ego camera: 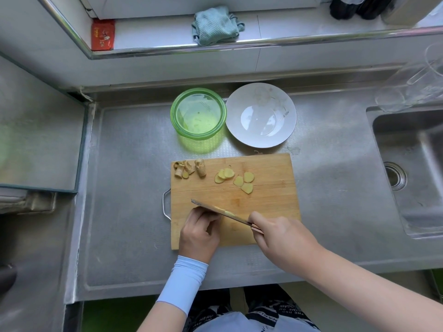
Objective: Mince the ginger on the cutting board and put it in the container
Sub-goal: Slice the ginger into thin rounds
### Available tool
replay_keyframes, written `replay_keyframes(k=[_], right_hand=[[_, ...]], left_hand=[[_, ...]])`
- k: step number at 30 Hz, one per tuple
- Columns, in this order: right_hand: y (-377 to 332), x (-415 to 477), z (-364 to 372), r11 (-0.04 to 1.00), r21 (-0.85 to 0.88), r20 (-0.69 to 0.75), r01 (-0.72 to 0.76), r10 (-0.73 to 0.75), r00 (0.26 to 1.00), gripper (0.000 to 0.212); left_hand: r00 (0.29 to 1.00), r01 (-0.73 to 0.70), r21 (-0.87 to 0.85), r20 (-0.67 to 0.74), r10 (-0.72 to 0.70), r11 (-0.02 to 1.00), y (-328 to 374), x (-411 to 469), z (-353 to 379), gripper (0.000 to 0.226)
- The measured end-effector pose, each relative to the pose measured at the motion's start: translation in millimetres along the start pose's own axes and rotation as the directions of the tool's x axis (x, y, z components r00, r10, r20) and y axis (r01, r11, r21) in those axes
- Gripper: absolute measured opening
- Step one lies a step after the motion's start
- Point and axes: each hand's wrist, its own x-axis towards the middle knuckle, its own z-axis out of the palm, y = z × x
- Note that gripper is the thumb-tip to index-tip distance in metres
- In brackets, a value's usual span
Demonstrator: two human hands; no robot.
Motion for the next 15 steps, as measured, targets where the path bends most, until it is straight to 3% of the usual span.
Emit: replay_keyframes(k=[15], right_hand=[[-1.6, 1.5, -5.3, 1.000, -0.004, 0.052, -0.014, 0.014, 0.999, 0.006]], left_hand=[[1.000, 0.011, 0.003, 0.000, -0.011, 1.000, -0.7, 0.6, 0.1, 0.010]])
